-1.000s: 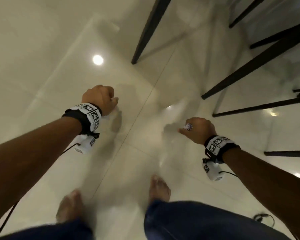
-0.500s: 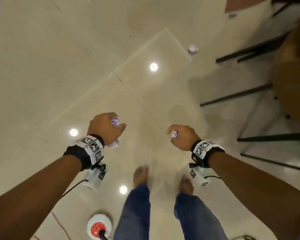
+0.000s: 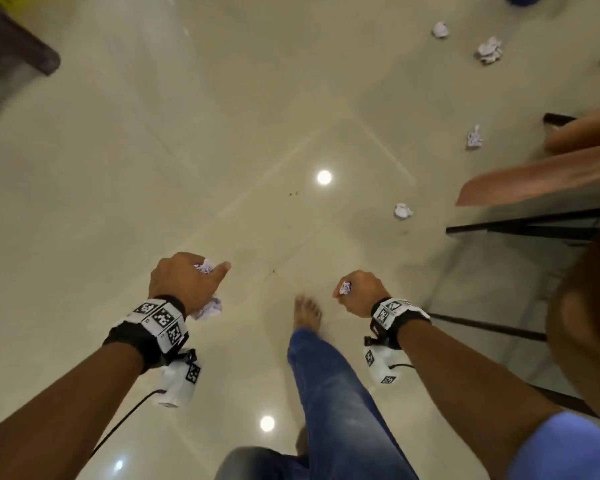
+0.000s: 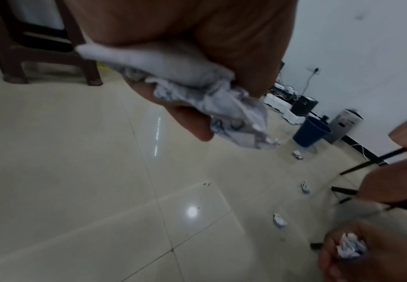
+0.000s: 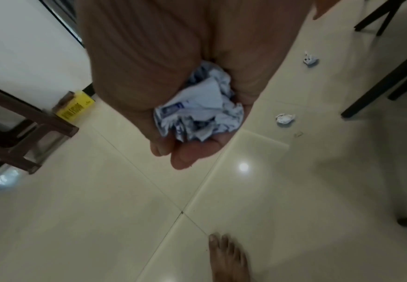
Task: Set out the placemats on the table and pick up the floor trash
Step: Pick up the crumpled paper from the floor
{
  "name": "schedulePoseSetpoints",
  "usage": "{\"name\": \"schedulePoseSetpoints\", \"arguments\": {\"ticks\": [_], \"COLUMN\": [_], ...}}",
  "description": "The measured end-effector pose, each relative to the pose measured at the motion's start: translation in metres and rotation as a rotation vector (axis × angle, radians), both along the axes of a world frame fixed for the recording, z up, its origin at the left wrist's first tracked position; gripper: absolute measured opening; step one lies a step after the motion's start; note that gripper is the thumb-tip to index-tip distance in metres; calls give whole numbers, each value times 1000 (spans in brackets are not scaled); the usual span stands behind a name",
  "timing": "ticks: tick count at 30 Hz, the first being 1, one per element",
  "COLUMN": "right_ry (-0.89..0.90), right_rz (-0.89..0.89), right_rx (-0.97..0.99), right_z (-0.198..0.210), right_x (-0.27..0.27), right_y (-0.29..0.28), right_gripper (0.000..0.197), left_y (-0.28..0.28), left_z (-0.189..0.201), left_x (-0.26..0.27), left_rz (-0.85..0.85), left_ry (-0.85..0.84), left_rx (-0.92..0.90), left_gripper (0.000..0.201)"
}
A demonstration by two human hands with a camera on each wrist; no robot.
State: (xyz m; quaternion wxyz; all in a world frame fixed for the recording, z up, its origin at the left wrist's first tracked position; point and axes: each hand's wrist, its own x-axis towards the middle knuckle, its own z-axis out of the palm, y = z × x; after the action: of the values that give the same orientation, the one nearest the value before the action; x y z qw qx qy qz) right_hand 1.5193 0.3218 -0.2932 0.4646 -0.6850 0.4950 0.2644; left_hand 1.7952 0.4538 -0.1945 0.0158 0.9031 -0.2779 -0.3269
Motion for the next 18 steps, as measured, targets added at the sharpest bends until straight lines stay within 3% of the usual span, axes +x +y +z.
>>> {"name": "schedulePoseSetpoints", "arguments": {"ticks": [3, 9, 12, 15, 18], "right_ry": [39, 141, 213, 249, 263], "right_rz": [-96, -261, -364, -513, -692], "right_rx": [-34, -108, -149, -189, -129], "right_z": [2, 33, 46, 47, 35], "right_x": [21, 53, 62, 65, 69], "right_y": [-58, -170, -222, -267, -306], "right_gripper": [10, 46, 50, 42, 62], "left_y": [-79, -226, -310, -393, -477], "left_z": [1, 10, 17, 20, 14], "left_x": [28, 75, 92, 106, 117], "left_rz": [-83, -228, -332, -475, -652], "left_ry": [5, 68, 108, 122, 104], "left_rx": [38, -46, -53, -61, -51], "left_gripper": [54, 52, 56, 58, 72]}}
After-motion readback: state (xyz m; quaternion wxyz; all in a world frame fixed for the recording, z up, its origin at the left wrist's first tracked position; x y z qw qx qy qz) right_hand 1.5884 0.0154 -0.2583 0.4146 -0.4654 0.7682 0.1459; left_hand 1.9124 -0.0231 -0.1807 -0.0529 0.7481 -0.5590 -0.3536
